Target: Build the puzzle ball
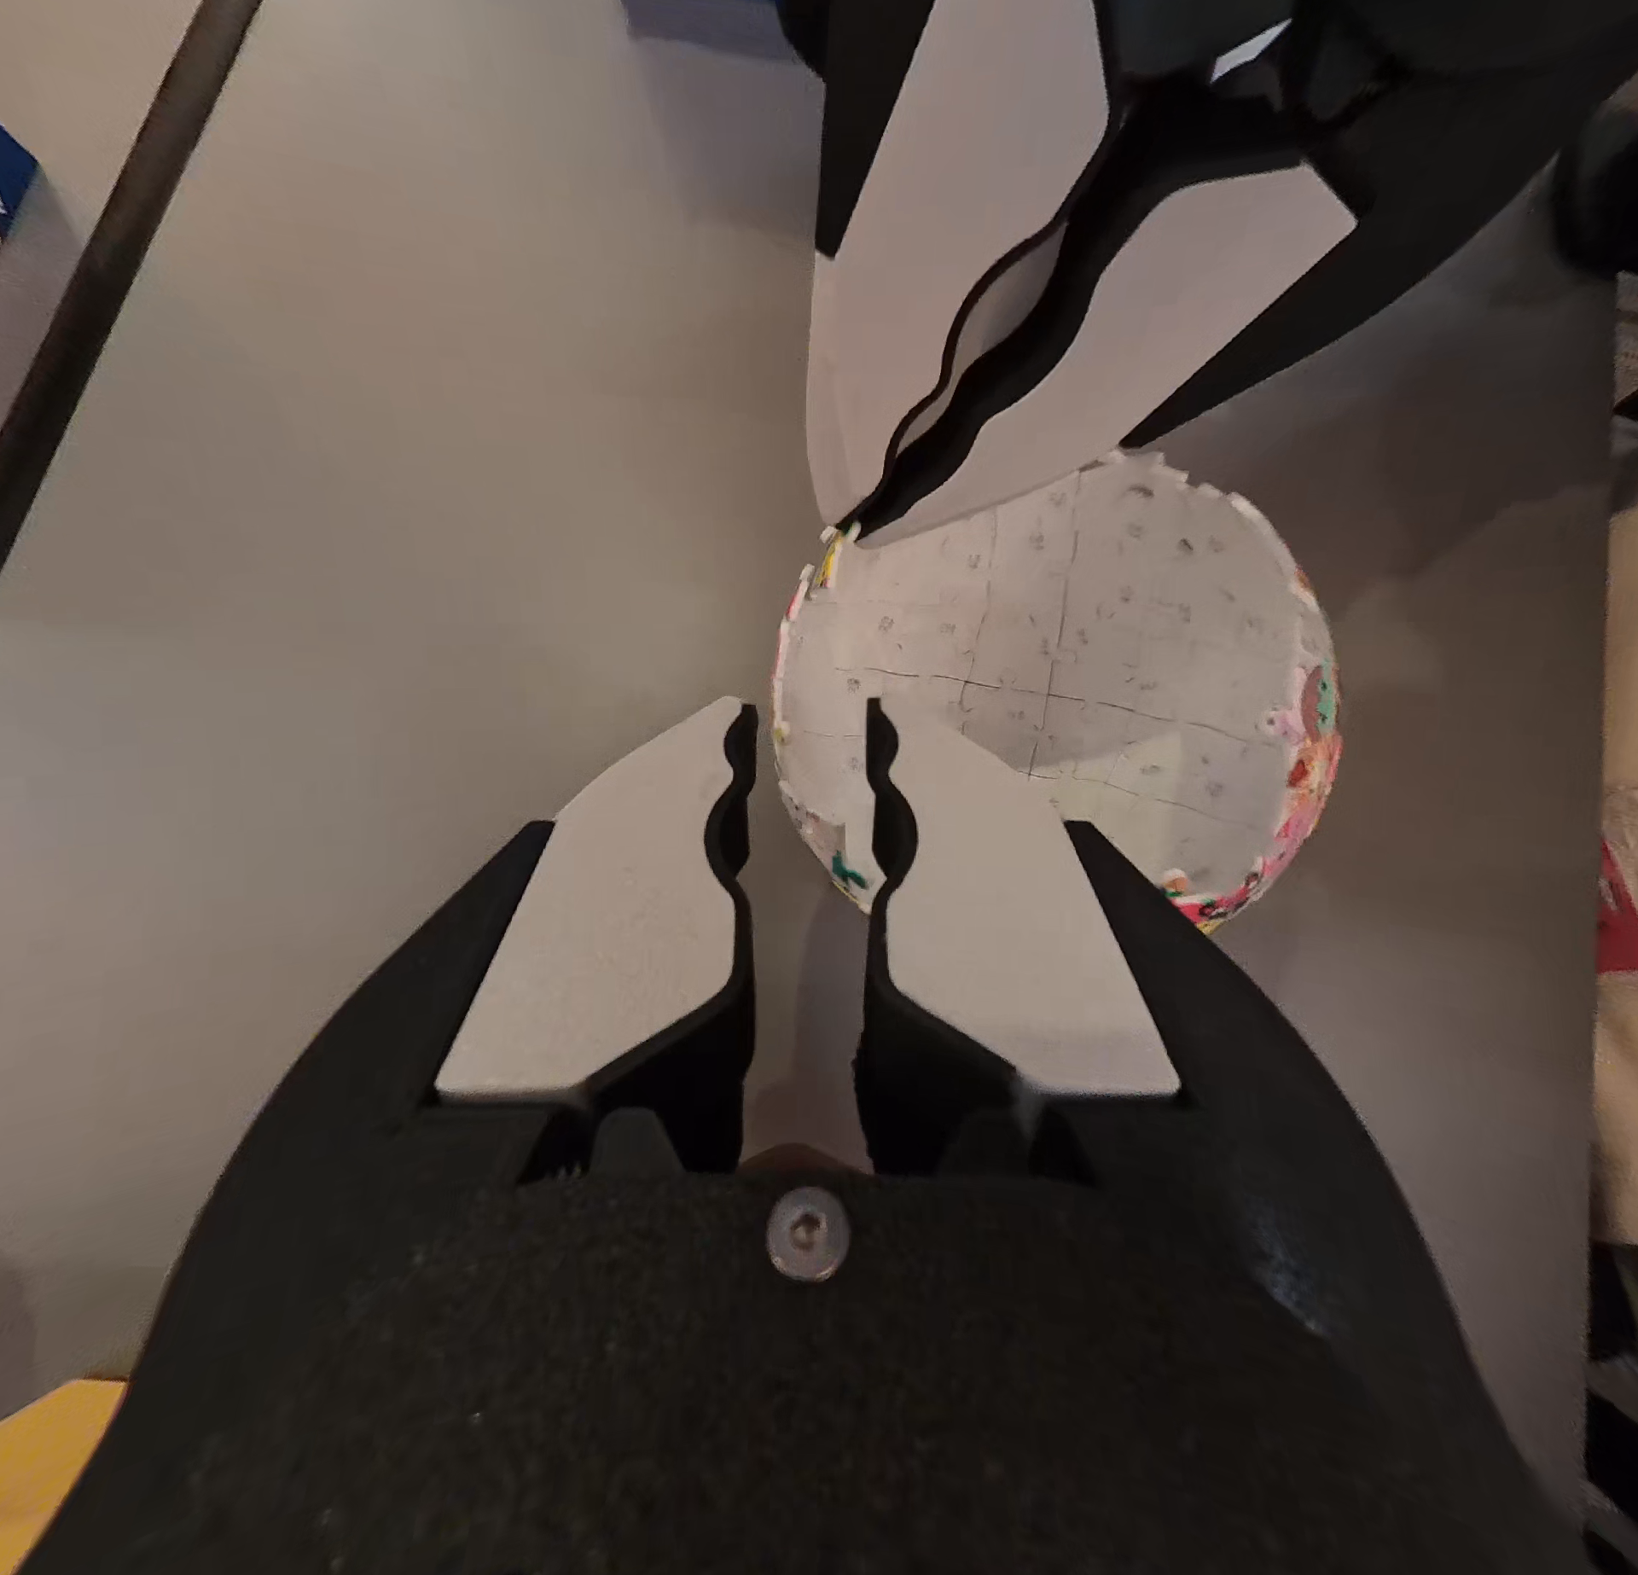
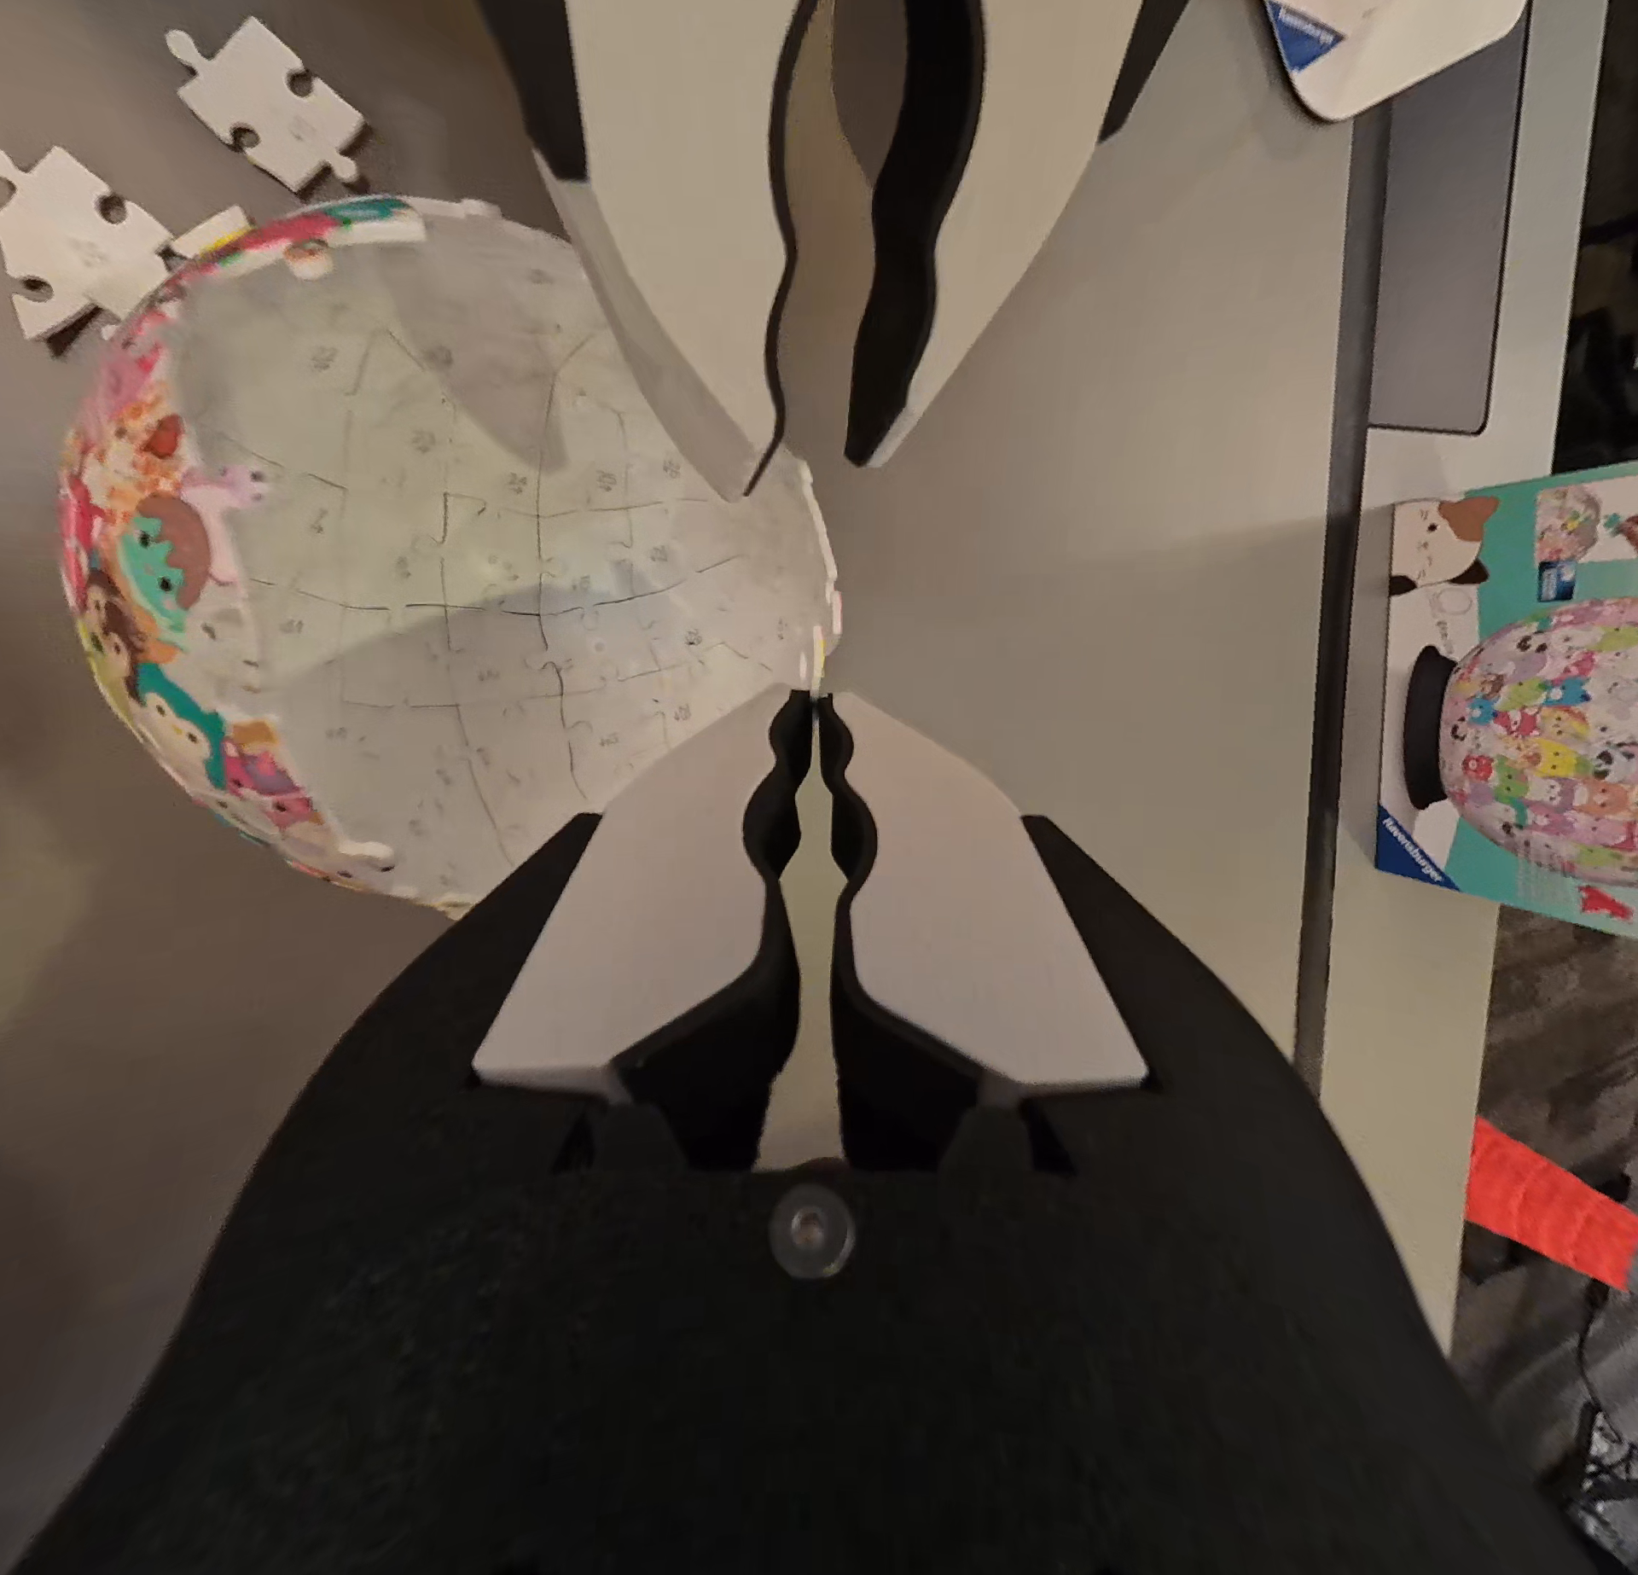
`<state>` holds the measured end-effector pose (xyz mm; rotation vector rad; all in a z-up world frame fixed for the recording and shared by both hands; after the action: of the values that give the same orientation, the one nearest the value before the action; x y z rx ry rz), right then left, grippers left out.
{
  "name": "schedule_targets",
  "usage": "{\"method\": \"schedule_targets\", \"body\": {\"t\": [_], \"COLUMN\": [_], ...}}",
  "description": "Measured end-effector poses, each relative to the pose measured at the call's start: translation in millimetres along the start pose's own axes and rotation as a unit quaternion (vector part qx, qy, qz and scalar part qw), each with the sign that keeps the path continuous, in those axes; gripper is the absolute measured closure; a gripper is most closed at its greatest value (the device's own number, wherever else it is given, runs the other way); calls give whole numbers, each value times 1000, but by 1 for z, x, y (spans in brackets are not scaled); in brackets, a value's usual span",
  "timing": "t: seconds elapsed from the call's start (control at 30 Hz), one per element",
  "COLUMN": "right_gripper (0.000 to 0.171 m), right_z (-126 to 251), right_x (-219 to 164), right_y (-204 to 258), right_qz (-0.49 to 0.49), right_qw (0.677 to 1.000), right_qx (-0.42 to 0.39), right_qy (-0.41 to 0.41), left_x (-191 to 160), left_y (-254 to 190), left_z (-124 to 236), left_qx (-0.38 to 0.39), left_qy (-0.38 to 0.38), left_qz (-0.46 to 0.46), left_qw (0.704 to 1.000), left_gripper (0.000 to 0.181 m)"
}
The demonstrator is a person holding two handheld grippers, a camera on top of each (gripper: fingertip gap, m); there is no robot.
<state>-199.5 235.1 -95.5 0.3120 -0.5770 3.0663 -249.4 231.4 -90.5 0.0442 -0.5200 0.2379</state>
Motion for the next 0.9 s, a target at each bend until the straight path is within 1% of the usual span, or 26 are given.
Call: {"method": "schedule_targets", "body": {"t": [0.1, 0.17, 0.23, 0.3, 0.5, 0.63, 0.83, 0.9], "right_gripper": [170, 170, 170, 170, 170, 170, 170, 170], "right_z": [-3, -4, -4, -3, -2, -1, 3, 5], "right_x": [-4, -6, -8, -10, -16, -15, -13, -14], "right_y": [-3, -5, -7, -8, -8, -9, -12, -14], "right_qz": [-19, -31, -44, -57, -118, -120, -150, -161], "right_qw": [1000, 999, 999, 998, 991, 991, 987, 984], "right_qx": [8, 8, 8, 8, 35, 34, 64, 71], "right_qy": [10, 16, 26, 32, 53, 45, 8, 8], "left_x": [10, 17, 17, 15, 22, 24, 21, 21], "left_y": [5, 8, 3, 9, 8, 15, 19, 19], "left_z": [-1, 0, -4, -12, -26, -31, -35, -37], "left_qx": [5, -5, -45, -40, -71, -70, -71, -72], "left_qy": [-4, -10, 10, 37, 51, 57, 50, 50], "left_qz": [-21, -32, -41, -51, -69, -65, -54, -51], "left_qw": [1000, 999, 998, 997, 994, 994, 995, 995], "left_gripper": [159, 159, 156, 156, 156, 157, 157, 157]}}
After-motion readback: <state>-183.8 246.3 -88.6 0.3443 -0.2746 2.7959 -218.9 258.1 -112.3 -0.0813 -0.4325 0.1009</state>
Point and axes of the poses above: each gripper's, where its closed fingertips meet, z back along the fingers, x out of its top, y = z × x across the jaws, the point moved 1 cm from there along z, back along the fingers, and after that the axes turned 13 degrees about y, right-handed, at the moved point
